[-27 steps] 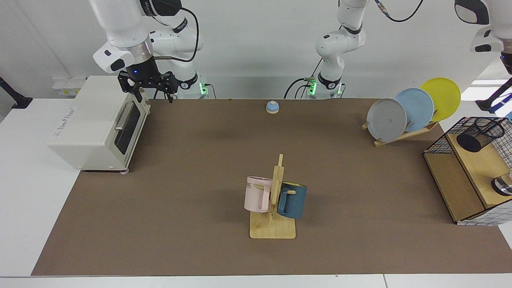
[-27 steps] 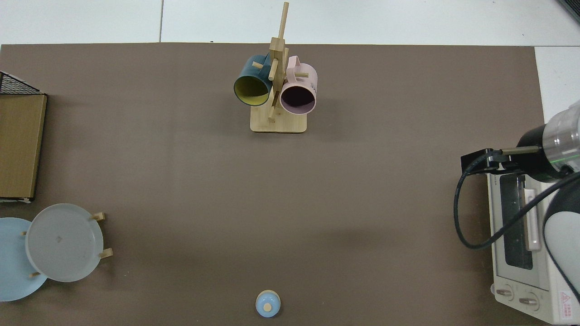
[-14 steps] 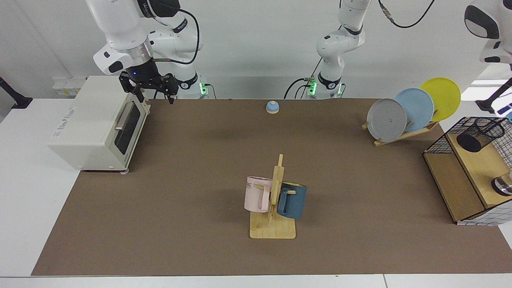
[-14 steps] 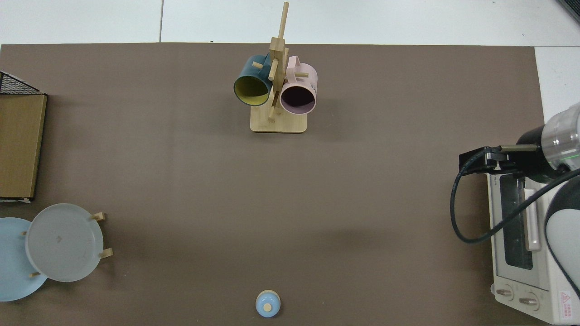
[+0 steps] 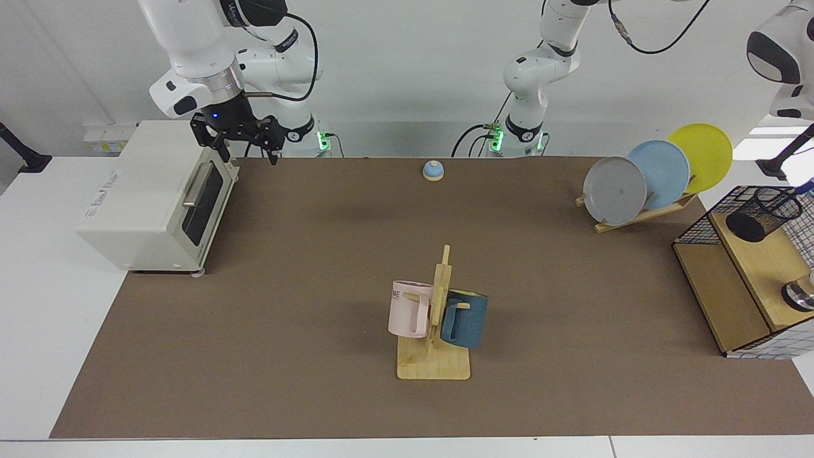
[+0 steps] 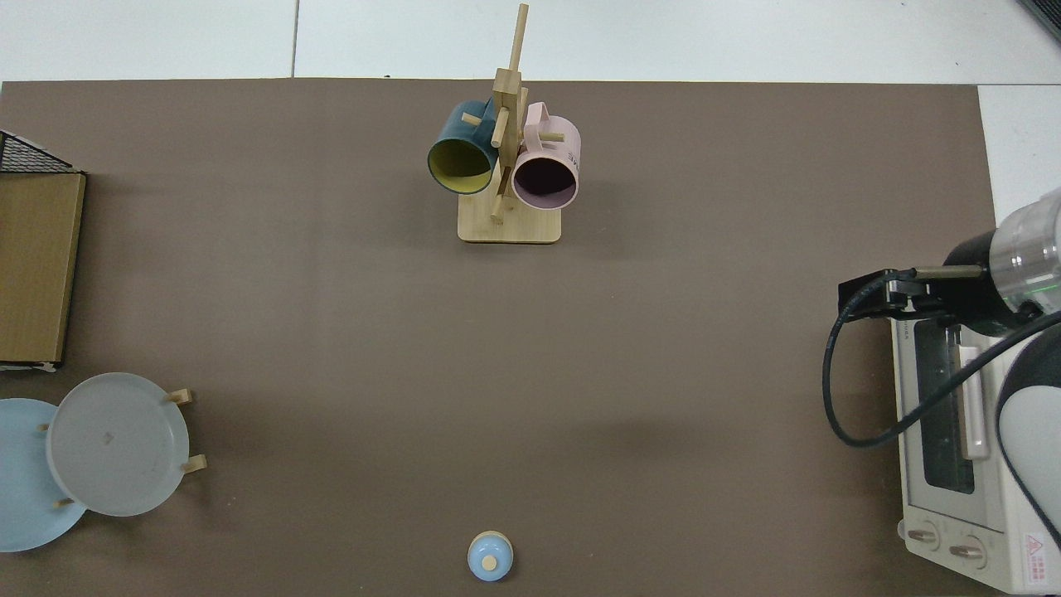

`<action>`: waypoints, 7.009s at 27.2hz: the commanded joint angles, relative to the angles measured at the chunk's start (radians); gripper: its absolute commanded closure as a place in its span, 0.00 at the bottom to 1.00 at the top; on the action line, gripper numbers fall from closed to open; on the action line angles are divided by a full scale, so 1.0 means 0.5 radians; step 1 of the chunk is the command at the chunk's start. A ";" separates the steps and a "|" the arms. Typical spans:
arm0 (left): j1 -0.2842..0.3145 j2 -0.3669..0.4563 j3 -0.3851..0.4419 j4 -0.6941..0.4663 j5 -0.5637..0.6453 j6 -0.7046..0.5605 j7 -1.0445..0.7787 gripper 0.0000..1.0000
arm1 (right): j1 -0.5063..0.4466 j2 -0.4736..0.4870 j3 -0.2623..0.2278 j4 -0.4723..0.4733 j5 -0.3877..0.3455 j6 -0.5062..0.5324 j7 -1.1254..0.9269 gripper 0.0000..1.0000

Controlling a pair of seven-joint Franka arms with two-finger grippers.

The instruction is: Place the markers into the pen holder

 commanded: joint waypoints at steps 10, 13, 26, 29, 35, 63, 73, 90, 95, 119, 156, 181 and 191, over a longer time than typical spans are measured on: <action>0.028 -0.035 -0.016 -0.144 0.148 0.086 0.002 1.00 | -0.028 -0.026 0.020 -0.017 0.040 0.007 0.030 0.00; 0.041 -0.038 -0.019 -0.153 0.136 0.095 0.002 1.00 | -0.028 -0.026 0.020 -0.017 0.040 0.007 0.033 0.00; 0.038 -0.035 -0.007 -0.254 0.121 0.162 -0.032 1.00 | -0.028 -0.026 0.020 -0.017 0.040 0.007 0.030 0.00; 0.022 -0.041 0.021 -0.291 0.121 0.202 -0.050 1.00 | -0.028 -0.026 0.020 -0.017 0.037 0.007 0.030 0.00; 0.007 -0.041 0.045 -0.346 0.124 0.282 -0.072 1.00 | -0.028 -0.026 0.020 -0.017 0.040 0.007 0.033 0.00; -0.015 -0.038 0.113 -0.570 0.118 0.380 -0.241 1.00 | -0.028 -0.026 0.020 -0.017 0.037 0.007 0.030 0.00; -0.015 -0.035 0.113 -0.589 0.081 0.368 -0.228 1.00 | -0.028 -0.026 0.020 -0.017 0.040 0.007 0.030 0.00; 0.001 -0.032 0.119 -0.586 0.032 0.365 -0.216 0.96 | -0.028 -0.026 0.020 -0.017 0.040 0.007 0.030 0.00; -0.002 -0.026 0.119 -0.573 0.032 0.362 -0.170 0.68 | -0.028 -0.026 0.020 -0.017 0.040 0.007 0.030 0.00; -0.033 -0.035 0.119 -0.328 -0.005 0.197 -0.164 0.59 | -0.028 -0.026 0.020 -0.017 0.040 0.007 0.030 0.00; -1.030 -0.412 0.546 -0.086 -1.248 -0.942 -2.035 0.00 | -0.028 -0.026 0.020 -0.017 0.040 0.007 0.033 0.00; -1.033 -0.286 0.515 0.157 -1.518 -0.991 -2.640 0.00 | -0.028 -0.026 0.020 -0.017 0.040 0.007 0.030 0.00; -1.030 -0.289 0.472 0.163 -1.505 -1.012 -2.762 0.00 | -0.028 -0.026 0.020 -0.017 0.040 0.007 0.030 0.00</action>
